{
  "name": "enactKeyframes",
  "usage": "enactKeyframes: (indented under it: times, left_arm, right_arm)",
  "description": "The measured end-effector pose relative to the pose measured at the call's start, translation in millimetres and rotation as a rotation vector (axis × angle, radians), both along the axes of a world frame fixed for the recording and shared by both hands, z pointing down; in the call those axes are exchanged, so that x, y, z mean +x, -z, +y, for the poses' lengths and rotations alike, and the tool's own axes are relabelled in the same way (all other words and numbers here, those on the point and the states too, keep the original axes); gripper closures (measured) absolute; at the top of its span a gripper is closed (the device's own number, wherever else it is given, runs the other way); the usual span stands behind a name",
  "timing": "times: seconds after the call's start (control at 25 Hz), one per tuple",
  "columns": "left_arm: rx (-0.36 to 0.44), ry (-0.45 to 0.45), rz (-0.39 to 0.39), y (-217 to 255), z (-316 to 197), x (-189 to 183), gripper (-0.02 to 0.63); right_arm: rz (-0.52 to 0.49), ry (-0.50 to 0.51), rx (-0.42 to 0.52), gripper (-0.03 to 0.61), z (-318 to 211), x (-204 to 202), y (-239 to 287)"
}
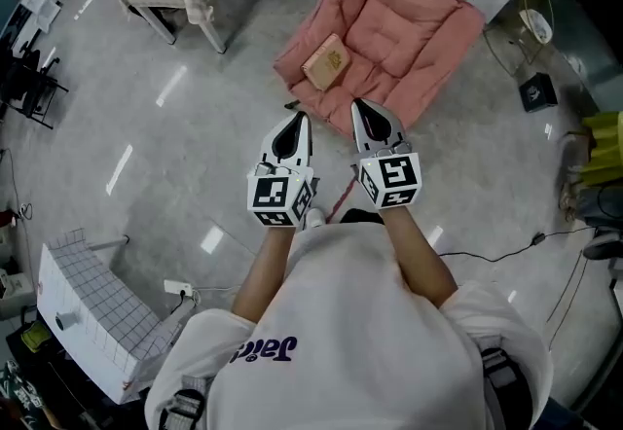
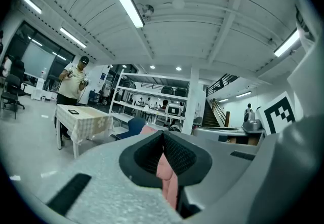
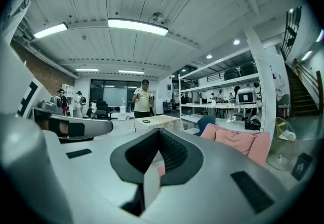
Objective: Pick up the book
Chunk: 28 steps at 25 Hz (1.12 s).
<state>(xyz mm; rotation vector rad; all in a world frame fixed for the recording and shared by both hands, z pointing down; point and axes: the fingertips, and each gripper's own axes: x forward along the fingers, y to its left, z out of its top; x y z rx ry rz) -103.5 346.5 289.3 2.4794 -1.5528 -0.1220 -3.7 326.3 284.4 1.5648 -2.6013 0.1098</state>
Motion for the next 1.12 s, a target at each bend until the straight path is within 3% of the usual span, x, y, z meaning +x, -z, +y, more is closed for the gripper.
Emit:
enactKeyframes:
  times: [0.24, 0.48, 0.96, 1.12]
  left_arm:
    - [-0.087, -0.044, 0.032, -38, -7, -6, 0.598]
    - [-0.162, -0.044, 0.003, -72, -38, -10, 0.597]
    - [-0.308, 0.003, -0.053, -142, -183, 22, 0.597]
    - [-0.415, 0.024, -0.061, -189, -233, 32, 0.597]
  right_arm:
    - [-0.020, -0.014, -0.100, 0.566, -4, -1, -35]
    - [-0.018, -0.024, -0.152, 0.565, -38, 7, -58]
    - [0.045, 0.089, -0.253, 0.565, -200, 37, -114]
    - [0.056, 0.149, -0.334, 0.563, -258, 50, -151]
